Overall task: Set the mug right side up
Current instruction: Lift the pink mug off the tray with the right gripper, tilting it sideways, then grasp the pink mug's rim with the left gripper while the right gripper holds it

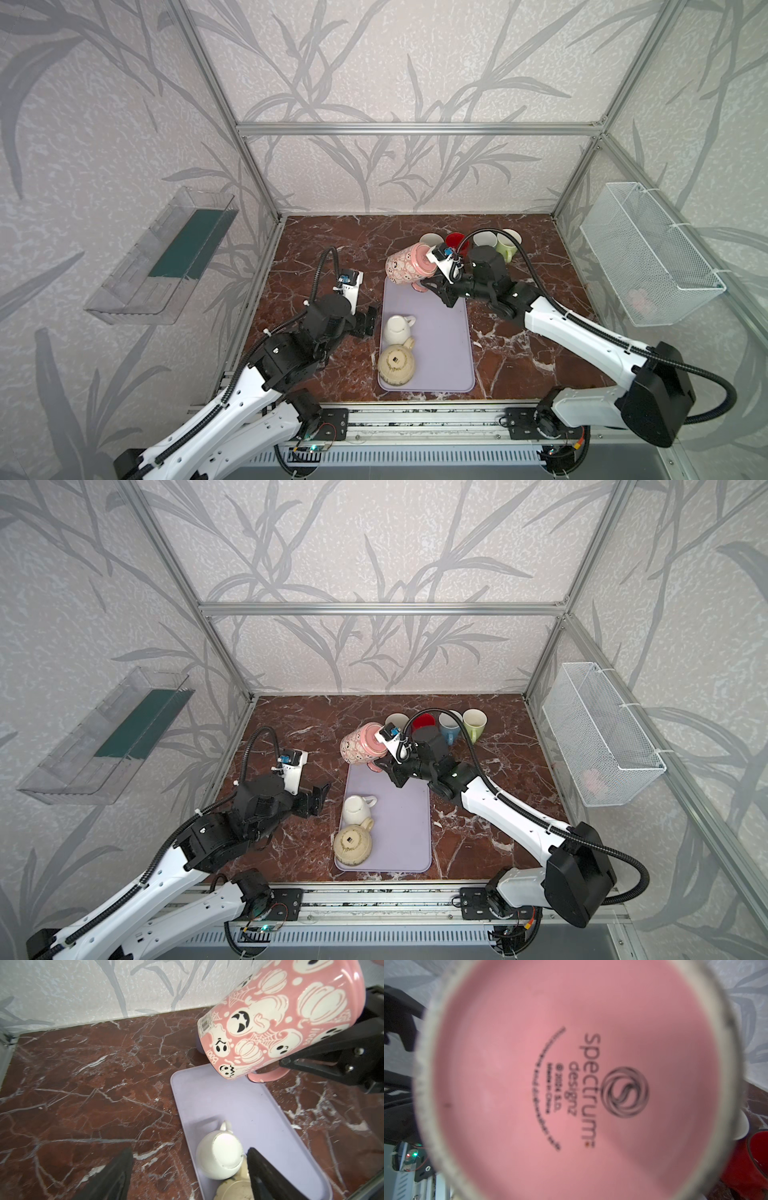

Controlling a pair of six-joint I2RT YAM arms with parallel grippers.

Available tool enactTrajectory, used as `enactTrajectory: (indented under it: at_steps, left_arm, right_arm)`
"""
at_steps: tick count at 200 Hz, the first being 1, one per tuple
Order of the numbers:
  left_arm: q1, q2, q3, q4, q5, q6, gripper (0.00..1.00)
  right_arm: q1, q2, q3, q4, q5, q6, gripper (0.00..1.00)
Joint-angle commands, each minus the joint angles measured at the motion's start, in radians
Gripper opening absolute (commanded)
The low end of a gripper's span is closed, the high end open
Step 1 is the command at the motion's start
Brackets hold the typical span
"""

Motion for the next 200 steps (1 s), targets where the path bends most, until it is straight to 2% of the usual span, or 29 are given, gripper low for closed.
enactTrajectory:
  at_steps: [1, 21, 48, 76, 129, 179, 200]
  left_arm:
    - [0.001, -0.043, -0.07, 0.195, 0.097, -0.107, 0.83]
    - [0.002, -0.076, -0.153, 0.375, 0.175, -0.156, 0.81]
    - [0.001, -0.063, -0.223, 0.596, 0.272, -0.205, 0.81]
    - [0.002, 0.001, -0.25, 0.757, 0.3, -0.236, 0.82]
    - [0.006, 0.139, -0.319, 1.166, 0.372, -0.304, 0.82]
    - [0.006, 0.215, -0.276, 1.273, 0.454, -0.289, 0.8]
    - [0.006, 0.242, -0.261, 1.295, 0.468, -0.283, 0.77]
  right_arm:
    - [-0.052, -0.081, 0.001, 0.243, -0.121, 0.152, 0.0]
    - [-0.098, -0.119, -0.013, 0.309, -0.179, 0.243, 0.0]
    - [-0.124, -0.15, -0.018, 0.353, -0.241, 0.306, 0.0]
    - [-0.152, -0.167, -0.038, 0.427, -0.29, 0.385, 0.0]
    - [-0.205, -0.155, -0.064, 0.619, -0.45, 0.568, 0.0]
    - [-0.215, -0.109, -0.082, 0.819, -0.545, 0.72, 0.0]
    - [-0.216, -0.101, -0.087, 0.854, -0.571, 0.741, 0.0]
